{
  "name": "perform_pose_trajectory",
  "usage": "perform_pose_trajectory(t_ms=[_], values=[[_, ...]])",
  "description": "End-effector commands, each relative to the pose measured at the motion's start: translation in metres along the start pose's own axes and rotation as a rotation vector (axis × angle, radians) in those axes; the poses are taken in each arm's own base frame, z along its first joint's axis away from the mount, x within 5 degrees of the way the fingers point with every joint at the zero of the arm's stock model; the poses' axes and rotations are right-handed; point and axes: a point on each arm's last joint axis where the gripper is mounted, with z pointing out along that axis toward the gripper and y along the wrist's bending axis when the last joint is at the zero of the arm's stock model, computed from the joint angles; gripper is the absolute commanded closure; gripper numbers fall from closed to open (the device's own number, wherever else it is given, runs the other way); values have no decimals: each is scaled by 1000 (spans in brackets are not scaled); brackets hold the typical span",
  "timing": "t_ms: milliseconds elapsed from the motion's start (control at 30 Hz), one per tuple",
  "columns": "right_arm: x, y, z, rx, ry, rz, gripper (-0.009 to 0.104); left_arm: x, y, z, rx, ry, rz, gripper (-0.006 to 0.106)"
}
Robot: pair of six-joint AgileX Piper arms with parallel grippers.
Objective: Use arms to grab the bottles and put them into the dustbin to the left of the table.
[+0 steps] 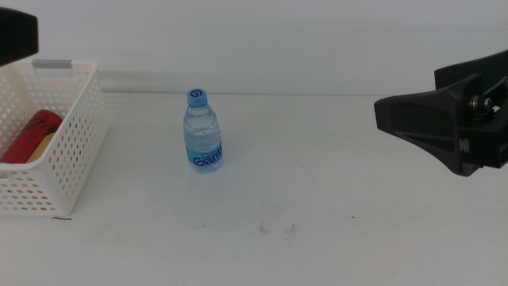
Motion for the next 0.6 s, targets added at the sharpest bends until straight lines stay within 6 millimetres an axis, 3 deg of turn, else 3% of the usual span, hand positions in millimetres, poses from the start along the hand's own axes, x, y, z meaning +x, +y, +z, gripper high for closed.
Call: perform_pose_trajectory(t_ms=[0,100,200,267,433,567], values=[[-1,0,-1,4,-10,-5,5,0,2,1,-21,-6,12,7],[-1,0,-1,4,-10,-5,5,3,4,7,-45,-50,17,7],[-1,0,-1,4,-10,-5,5,22,6,24,-60,-177,-8,7],[-1,0,-1,4,-10,-5,5,49,7,40,-79,-258,-16,7],[-1,0,-1,4,-10,-5,5,152,6,97,-91,-426,-119,7],[-1,0,-1,4,-10,-5,5,210,3,116,-96,-433,-129,7]])
